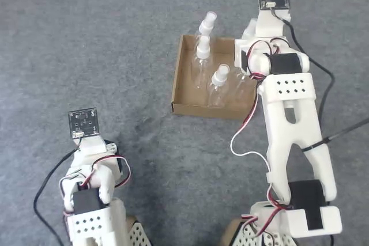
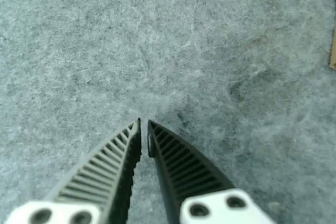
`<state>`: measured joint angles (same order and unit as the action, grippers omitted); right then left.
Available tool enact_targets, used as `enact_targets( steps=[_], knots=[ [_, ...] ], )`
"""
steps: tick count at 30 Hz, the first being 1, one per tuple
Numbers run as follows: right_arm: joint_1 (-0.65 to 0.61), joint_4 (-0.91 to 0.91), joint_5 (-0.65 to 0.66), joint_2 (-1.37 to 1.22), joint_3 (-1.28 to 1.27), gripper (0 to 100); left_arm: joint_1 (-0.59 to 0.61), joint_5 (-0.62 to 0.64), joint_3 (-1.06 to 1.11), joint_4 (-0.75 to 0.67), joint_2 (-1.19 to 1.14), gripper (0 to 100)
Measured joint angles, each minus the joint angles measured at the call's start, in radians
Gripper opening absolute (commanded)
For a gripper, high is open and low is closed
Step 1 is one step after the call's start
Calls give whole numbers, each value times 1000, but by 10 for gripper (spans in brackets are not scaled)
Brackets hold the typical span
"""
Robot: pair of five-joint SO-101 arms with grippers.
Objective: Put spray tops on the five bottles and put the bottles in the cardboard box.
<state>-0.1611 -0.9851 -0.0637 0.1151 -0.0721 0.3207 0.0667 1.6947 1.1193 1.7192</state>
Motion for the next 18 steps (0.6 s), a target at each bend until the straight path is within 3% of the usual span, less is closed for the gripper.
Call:
enact_targets(
  steps=[18],
  knots=[
    [2, -141, 0, 144, 0, 199, 0, 0, 0, 0, 0, 12]
  ],
)
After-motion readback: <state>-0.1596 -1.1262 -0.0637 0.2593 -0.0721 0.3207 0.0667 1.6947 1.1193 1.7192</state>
